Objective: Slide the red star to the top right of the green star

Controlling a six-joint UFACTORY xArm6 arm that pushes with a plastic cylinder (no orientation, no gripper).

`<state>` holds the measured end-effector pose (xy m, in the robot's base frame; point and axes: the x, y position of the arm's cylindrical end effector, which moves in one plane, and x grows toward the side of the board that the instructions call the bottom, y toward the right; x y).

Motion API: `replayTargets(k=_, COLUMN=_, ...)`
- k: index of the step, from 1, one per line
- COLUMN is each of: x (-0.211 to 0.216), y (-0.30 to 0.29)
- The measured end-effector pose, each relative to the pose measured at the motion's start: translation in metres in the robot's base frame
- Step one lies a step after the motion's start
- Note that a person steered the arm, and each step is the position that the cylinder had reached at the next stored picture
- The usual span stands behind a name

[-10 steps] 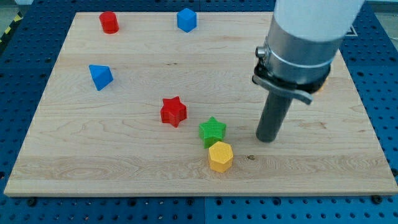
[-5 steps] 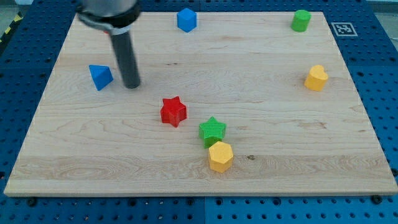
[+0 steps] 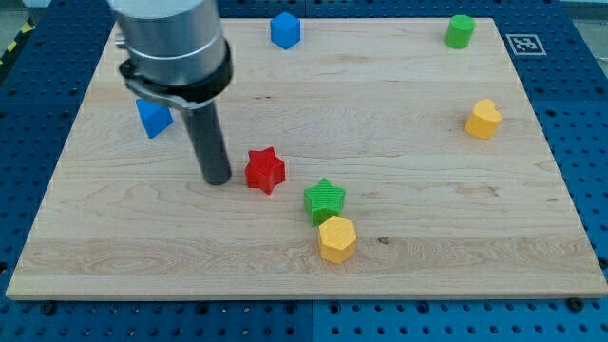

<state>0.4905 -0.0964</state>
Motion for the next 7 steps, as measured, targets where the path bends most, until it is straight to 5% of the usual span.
replayTargets(k=7, x=-0.034, y=0.179)
